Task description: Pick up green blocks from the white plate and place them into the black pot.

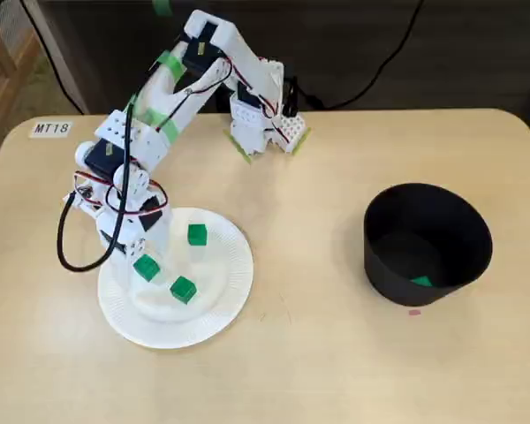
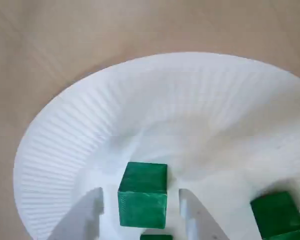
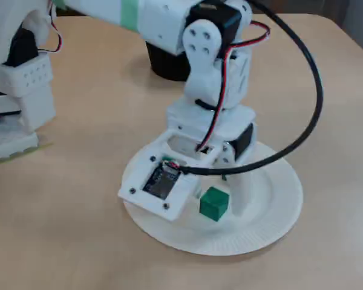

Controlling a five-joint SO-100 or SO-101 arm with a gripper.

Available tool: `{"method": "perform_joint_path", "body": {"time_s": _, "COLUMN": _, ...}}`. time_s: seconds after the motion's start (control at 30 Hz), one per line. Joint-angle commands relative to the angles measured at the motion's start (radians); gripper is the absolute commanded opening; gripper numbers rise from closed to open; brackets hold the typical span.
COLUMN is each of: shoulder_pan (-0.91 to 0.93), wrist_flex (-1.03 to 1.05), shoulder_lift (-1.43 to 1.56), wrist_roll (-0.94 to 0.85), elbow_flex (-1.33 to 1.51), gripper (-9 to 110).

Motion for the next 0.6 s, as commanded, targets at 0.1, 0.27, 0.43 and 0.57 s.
{"method": "perform_joint_path", "body": {"time_s": 0.1, "shoulder_pan": -0.017, "wrist_flex": -0.037, "shoulder_lift": -0.049, "wrist_roll": 0.0, "elbow_flex": -0.075, "gripper": -2}}
{"method": "perform_joint_path", "body": {"time_s": 0.27, "shoulder_pan": -0.028, "wrist_flex": -0.084, "shoulder_lift": -0.054, "wrist_roll": -0.029, "elbow_flex": -0.077, "gripper": -2}}
{"method": "perform_joint_path", "body": {"time_s": 0.43, "shoulder_pan": -0.064, "wrist_flex": -0.092, "shoulder_lift": 0.107, "wrist_roll": -0.029, "elbow_flex": -0.084, "gripper": -2}}
{"method": "perform_joint_path", "body": {"time_s": 0.57, "shoulder_pan": -0.161, "wrist_flex": -0.14, "shoulder_lift": 0.403, "wrist_roll": -0.02, "elbow_flex": -0.075, "gripper": -2}}
